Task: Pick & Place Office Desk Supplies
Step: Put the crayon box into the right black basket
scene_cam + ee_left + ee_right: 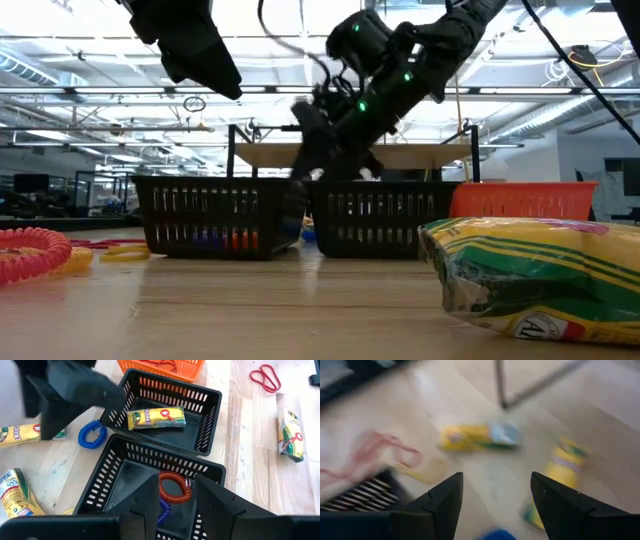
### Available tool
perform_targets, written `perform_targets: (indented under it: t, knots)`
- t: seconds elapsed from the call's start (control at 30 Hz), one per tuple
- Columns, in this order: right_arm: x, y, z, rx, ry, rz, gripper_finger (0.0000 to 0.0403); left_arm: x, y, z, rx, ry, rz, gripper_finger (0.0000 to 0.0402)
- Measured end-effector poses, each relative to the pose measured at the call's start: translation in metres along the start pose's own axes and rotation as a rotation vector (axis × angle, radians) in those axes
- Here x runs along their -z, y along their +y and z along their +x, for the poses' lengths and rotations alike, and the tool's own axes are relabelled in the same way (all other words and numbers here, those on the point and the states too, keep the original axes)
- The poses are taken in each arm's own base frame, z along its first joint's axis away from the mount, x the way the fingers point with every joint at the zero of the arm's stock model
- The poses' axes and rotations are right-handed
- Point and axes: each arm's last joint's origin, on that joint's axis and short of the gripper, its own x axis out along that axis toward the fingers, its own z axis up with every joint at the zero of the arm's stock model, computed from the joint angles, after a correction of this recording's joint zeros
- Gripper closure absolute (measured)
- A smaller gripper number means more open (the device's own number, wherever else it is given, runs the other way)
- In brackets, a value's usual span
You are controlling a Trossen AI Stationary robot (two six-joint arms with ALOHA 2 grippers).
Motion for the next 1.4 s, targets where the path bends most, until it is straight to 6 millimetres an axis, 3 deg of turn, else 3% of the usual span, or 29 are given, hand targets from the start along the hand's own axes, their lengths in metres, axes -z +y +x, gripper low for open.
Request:
perform_targets:
  t: [0.23,0.73,1.13,1.4]
  knots:
    - [0.012,-0.007,0.004,0.145,0.034,0.027,0.0181,0.0,-0.001,0.0,0.003,0.0,0.001,0.0279]
    - [0.01,-0.007,0.004,0.125,0.028,0.066,0.0181,0.002,-0.005,-0.002,0.017,0.0,0.011,0.0279]
    - [0.026,-0.014,0.024,0.118,0.094,0.108,0.0181,0.002,-0.005,-0.002,0.019,-0.004,0.004,0.0279]
    - [0.027,-0.018,0.026,0.127,0.1,0.11,0.0181,0.002,-0.005,-0.002,0.019,-0.004,0.003,0.0279]
